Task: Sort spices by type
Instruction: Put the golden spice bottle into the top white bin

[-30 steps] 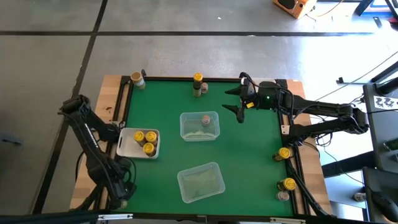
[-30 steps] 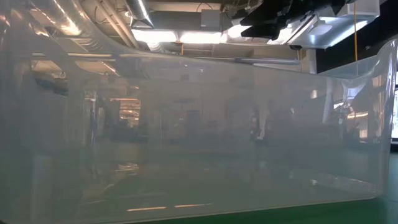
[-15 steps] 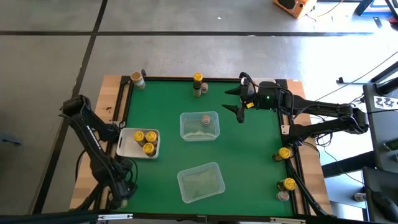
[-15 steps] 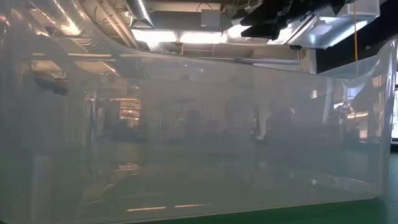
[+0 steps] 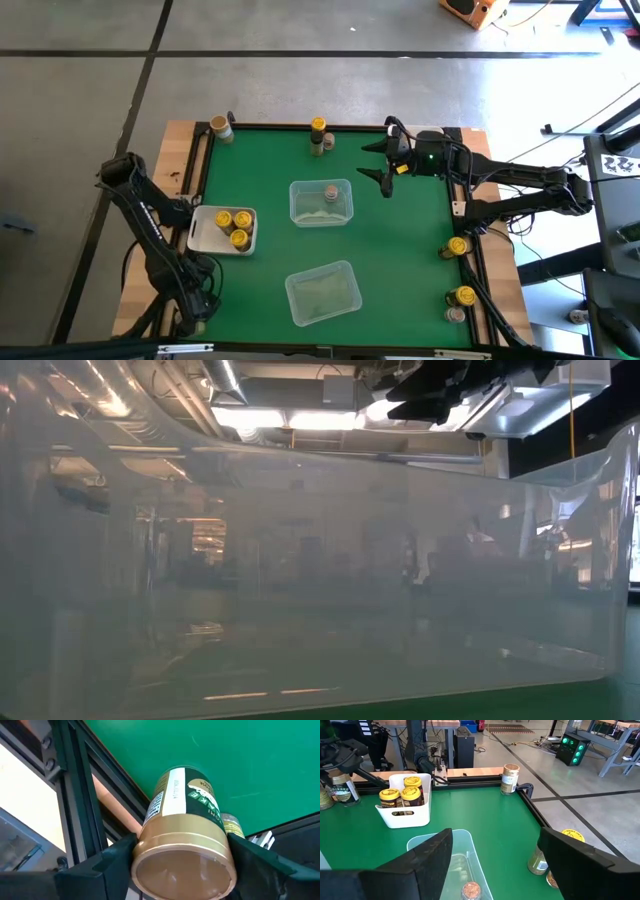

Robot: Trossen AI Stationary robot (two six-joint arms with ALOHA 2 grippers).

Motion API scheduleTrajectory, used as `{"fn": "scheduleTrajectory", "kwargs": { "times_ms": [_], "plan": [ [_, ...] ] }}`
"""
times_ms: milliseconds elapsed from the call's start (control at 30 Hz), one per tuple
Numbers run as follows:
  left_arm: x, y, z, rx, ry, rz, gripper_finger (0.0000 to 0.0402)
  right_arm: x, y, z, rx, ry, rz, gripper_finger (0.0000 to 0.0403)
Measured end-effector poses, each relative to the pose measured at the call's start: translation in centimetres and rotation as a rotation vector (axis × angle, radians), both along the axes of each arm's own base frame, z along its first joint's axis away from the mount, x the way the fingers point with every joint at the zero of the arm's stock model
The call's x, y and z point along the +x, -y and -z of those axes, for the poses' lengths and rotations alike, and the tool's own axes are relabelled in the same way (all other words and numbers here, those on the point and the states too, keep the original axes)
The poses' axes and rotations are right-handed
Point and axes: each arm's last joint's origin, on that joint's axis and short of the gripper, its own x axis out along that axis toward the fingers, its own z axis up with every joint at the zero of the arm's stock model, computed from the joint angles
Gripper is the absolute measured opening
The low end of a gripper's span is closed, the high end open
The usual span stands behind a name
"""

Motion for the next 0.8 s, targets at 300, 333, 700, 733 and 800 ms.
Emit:
{"fn": "scheduleTrajectory", "kwargs": {
  "times_ms": [300, 333, 700, 733, 800],
  "plan": [
    [2.0, -0.3, -1.5, -0.029, 0.102, 0.041, 0.0271, 0.0, 0.0, 0.0, 0.000, 0.000, 0.000, 0.0299],
    [2.3, -0.4, -1.6, -0.029, 0.114, 0.047, 0.0271, 0.0, 0.0, 0.0, 0.000, 0.000, 0.000, 0.0299],
    [4.6, -1.6, -2.6, -0.055, 0.228, 0.154, 0.0271, 0.0, 0.0, 0.0, 0.000, 0.000, 0.000, 0.0299],
    [5.0, -1.7, -3.1, -0.055, 0.260, 0.173, 0.0271, 0.0, 0.0, 0.0, 0.000, 0.000, 0.000, 0.0299],
    [5.6, -1.8, -4.1, -0.046, 0.314, 0.209, 0.0271, 0.0, 0.0, 0.0, 0.000, 0.000, 0.000, 0.0299]
  ]
}}
